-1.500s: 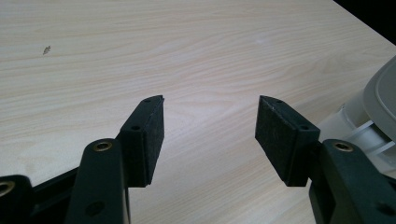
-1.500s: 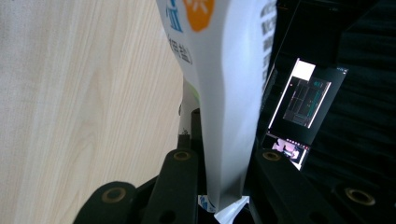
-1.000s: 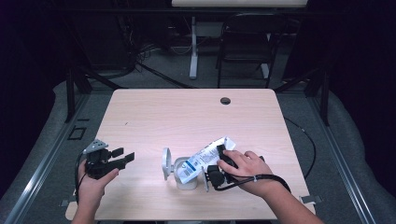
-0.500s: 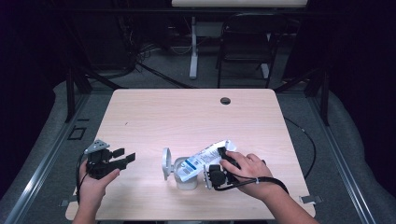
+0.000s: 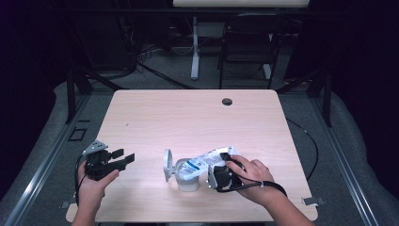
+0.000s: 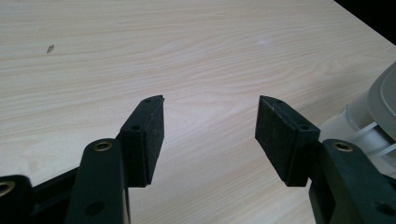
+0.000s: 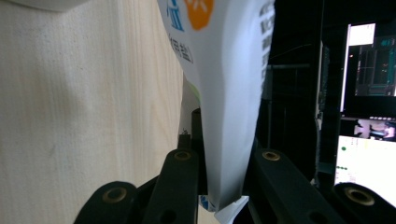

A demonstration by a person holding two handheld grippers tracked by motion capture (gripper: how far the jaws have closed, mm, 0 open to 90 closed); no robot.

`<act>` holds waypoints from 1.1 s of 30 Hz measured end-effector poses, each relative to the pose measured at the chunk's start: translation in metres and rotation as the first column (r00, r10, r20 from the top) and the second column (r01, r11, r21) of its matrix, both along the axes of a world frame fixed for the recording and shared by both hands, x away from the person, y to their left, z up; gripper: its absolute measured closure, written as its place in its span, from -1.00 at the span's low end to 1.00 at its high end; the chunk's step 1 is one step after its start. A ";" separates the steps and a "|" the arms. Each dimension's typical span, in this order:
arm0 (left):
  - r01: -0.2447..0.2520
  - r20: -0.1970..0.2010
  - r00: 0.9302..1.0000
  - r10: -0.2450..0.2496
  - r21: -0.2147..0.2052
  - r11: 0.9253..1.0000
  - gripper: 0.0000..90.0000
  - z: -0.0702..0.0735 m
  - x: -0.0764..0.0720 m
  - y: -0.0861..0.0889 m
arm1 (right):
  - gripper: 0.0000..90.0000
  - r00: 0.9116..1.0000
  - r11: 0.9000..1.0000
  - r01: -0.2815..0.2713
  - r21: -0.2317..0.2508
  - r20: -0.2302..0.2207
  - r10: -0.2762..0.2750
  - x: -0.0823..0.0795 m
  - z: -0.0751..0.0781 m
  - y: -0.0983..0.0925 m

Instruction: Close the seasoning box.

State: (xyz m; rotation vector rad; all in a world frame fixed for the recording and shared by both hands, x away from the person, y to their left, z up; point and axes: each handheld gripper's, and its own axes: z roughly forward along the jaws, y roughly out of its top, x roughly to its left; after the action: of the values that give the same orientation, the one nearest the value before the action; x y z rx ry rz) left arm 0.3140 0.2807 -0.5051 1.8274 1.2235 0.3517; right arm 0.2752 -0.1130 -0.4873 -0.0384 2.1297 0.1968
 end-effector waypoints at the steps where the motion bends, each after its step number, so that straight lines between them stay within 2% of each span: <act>1: 0.000 0.000 1.000 0.000 -0.001 1.000 -0.06 0.000 0.000 0.000 | 0.86 1.000 1.000 -0.001 0.020 -0.010 0.001 0.000 -0.001 0.000; 14: 0.001 0.001 1.000 -0.001 0.002 1.000 -0.06 0.000 0.000 0.000 | 0.86 0.998 0.996 0.027 0.085 -0.064 -0.022 0.002 -0.003 -0.004; 23: 0.007 0.008 1.000 -0.007 0.009 1.000 -0.06 0.001 0.000 -0.003 | 0.86 0.995 0.986 0.046 0.161 -0.091 -0.031 0.003 -0.007 -0.004; 26: 0.006 0.005 1.000 -0.006 0.007 1.000 -0.06 0.001 0.000 -0.002 | 0.86 0.994 0.980 0.059 0.189 -0.100 -0.041 0.004 -0.008 -0.006; 28: 0.005 0.004 1.000 -0.005 0.006 1.000 -0.06 0.001 0.000 -0.002 | 0.86 0.992 0.972 0.072 0.225 -0.114 -0.047 0.004 -0.009 -0.008; 30: 0.002 0.004 1.000 -0.002 0.008 1.000 -0.06 0.001 0.000 -0.002 | 0.87 0.991 0.970 0.086 0.228 -0.121 -0.059 0.004 -0.008 -0.010; 32: 0.001 0.004 1.000 -0.001 0.008 1.000 -0.06 0.000 0.001 -0.002 | 0.87 0.989 0.960 0.092 0.265 -0.133 -0.059 0.005 -0.008 -0.012; 33: 0.005 0.000 1.000 -0.005 0.011 1.000 -0.06 0.000 0.001 -0.002 | 0.87 0.986 0.947 0.114 0.301 -0.154 -0.070 0.005 -0.006 -0.015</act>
State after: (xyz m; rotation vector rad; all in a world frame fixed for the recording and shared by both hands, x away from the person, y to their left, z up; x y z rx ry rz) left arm 0.3151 0.2786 -0.5052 1.8401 1.2188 0.3565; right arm 0.2801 -0.1282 -0.4934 0.2668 2.2120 0.4884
